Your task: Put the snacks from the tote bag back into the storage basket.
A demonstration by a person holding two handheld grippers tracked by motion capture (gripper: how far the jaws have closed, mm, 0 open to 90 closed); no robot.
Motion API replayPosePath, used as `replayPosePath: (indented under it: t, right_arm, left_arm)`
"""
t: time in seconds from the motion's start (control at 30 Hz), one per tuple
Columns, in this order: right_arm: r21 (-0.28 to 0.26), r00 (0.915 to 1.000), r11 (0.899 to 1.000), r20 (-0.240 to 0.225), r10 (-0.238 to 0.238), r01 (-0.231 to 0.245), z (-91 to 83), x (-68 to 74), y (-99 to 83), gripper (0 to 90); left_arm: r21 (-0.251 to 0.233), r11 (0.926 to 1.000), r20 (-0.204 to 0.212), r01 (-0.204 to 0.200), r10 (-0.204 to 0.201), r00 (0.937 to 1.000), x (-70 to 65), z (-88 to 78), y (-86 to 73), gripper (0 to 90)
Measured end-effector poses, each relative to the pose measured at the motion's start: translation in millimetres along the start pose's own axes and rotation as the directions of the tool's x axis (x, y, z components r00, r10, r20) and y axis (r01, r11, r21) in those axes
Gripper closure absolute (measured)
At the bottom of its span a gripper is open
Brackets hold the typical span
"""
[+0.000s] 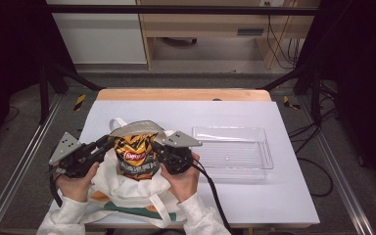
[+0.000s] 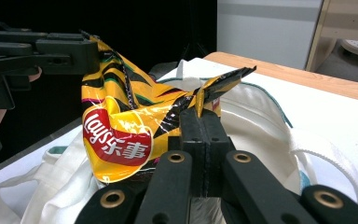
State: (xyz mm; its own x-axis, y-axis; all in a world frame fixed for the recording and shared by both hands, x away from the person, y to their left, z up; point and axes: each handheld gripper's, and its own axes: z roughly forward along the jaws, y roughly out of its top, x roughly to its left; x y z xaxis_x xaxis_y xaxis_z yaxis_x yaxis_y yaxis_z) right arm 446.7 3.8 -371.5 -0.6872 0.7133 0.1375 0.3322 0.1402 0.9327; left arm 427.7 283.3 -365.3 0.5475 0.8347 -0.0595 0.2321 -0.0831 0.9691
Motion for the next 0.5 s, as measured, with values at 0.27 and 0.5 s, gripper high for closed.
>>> replayPosePath:
  t: [0.27,0.5]
  right_arm:
    - [-0.007,0.9999,1.0,0.0,-0.015,0.015,-0.2,0.6,-2.2,90.0]
    - [-0.009,0.9997,1.0,-0.003,-0.023,0.023,0.0,1.6,-3.5,90.0]
  left_arm:
    - [0.032,0.9994,0.032,0.012,-0.013,0.9994,-4.4,10.5,-5.8,47.0]
    - [0.048,0.9984,0.045,0.03,-0.032,0.9985,-4.7,16.1,-9.5,41.9]
